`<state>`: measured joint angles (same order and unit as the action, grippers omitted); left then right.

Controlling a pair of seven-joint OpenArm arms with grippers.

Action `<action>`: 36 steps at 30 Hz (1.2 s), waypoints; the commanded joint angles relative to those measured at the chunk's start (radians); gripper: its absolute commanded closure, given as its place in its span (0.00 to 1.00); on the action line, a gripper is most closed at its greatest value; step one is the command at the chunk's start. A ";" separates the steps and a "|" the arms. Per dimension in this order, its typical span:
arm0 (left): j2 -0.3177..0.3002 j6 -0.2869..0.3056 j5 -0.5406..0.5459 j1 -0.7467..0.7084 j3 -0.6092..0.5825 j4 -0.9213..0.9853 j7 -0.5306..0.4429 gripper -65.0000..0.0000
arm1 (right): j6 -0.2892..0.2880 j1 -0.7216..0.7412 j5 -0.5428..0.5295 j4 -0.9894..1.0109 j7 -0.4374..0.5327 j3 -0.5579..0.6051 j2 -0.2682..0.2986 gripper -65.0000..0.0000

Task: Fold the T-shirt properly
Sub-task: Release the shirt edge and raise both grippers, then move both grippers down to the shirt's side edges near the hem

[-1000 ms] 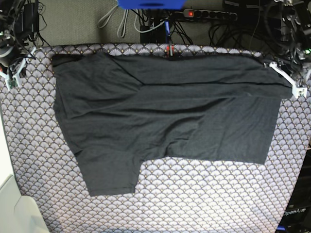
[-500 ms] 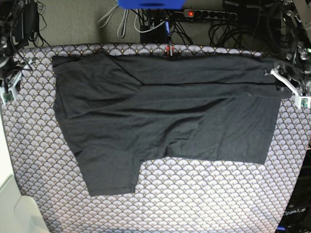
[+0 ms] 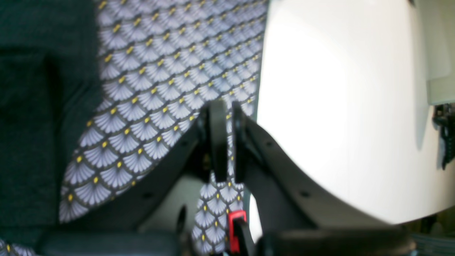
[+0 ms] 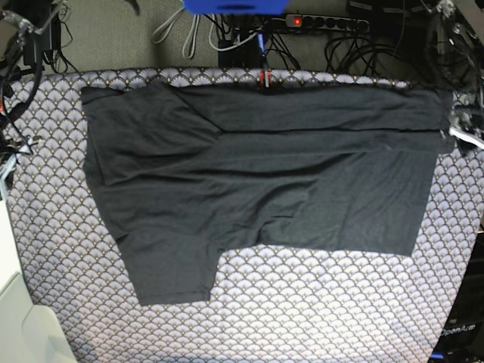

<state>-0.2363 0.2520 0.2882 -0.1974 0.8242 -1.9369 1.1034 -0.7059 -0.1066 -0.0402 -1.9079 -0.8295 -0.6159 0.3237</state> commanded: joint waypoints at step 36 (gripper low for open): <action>-0.166 -0.007 -0.033 0.873 -0.602 1.534 -0.954 0.50 | 0.008 0.377 -0.011 0.425 0.006 0.196 -0.051 0.64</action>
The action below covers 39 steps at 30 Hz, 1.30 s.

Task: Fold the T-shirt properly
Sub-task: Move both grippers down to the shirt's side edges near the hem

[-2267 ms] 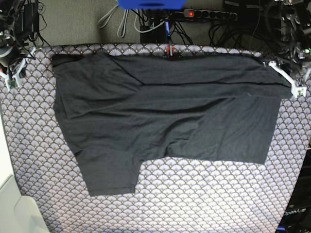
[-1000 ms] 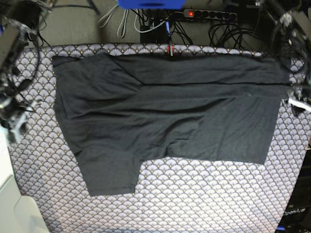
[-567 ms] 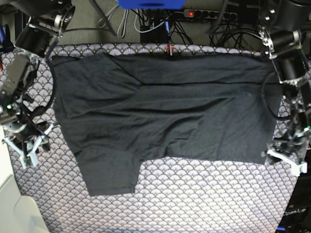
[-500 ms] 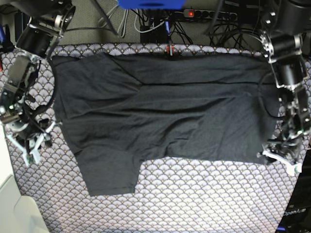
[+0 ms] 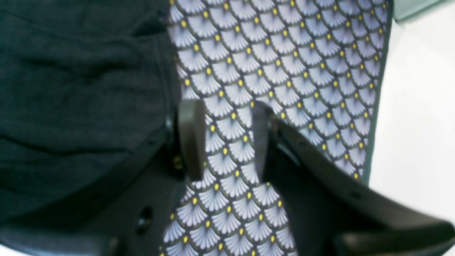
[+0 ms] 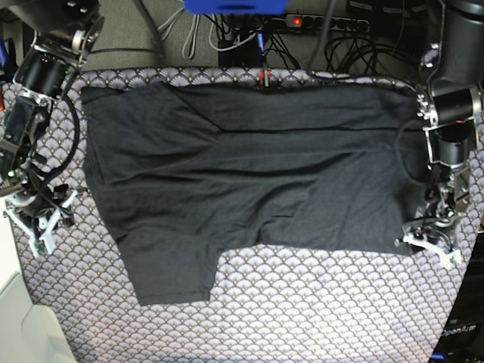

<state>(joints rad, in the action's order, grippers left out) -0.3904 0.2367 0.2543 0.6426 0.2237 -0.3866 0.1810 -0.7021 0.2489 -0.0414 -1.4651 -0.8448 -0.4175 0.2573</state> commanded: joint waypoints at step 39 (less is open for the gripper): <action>0.014 0.008 0.007 -0.020 -0.004 0.146 -0.122 0.68 | 0.004 0.017 -0.008 -0.019 0.025 -0.002 0.024 0.65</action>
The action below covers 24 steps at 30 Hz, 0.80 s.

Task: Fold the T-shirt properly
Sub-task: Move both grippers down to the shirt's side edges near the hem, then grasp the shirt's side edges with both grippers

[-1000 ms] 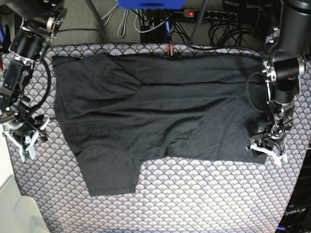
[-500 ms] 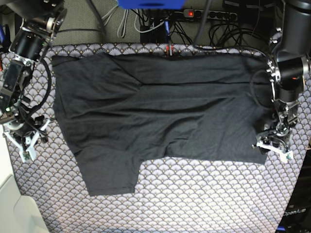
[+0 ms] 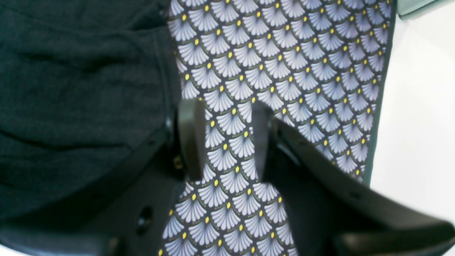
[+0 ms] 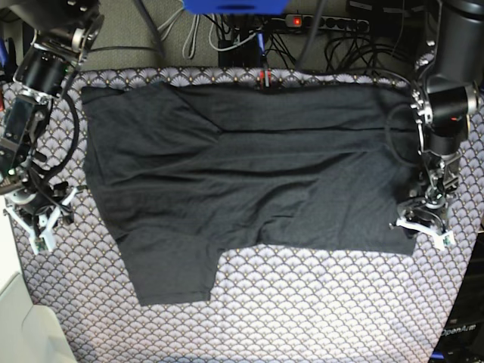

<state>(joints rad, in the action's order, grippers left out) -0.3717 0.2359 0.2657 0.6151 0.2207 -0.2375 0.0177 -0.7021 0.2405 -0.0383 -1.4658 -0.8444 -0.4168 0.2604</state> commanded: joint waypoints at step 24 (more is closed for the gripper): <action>-0.065 0.009 -0.003 -0.004 0.004 -0.013 0.080 0.99 | 0.004 0.360 -0.012 0.696 0.285 0.167 0.070 0.64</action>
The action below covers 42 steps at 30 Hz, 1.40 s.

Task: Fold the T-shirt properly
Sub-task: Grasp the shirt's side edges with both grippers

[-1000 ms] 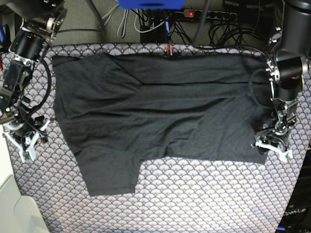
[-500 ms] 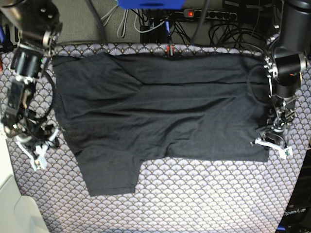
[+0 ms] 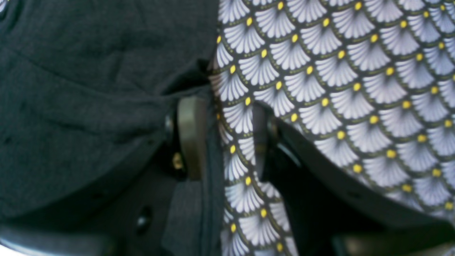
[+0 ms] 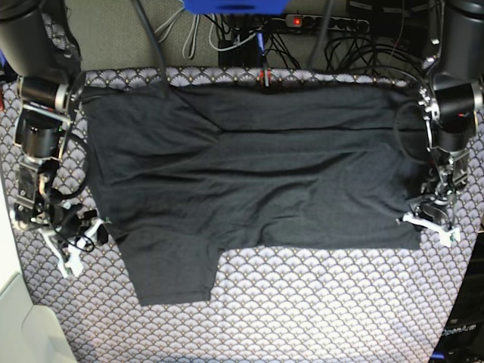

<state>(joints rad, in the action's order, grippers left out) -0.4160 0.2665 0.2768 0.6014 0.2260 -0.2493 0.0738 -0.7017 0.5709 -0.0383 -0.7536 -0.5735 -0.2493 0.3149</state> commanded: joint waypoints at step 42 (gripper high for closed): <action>-0.022 -0.016 -0.011 -0.039 0.102 -0.226 0.217 0.99 | 0.004 -0.111 -0.019 -0.275 -0.032 -0.005 0.039 0.98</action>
<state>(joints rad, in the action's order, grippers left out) -0.4160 0.2546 0.2634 0.5377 0.3267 -0.4629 0.3084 -0.6991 0.4343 -0.0433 -1.0164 -0.6239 -0.2501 0.3367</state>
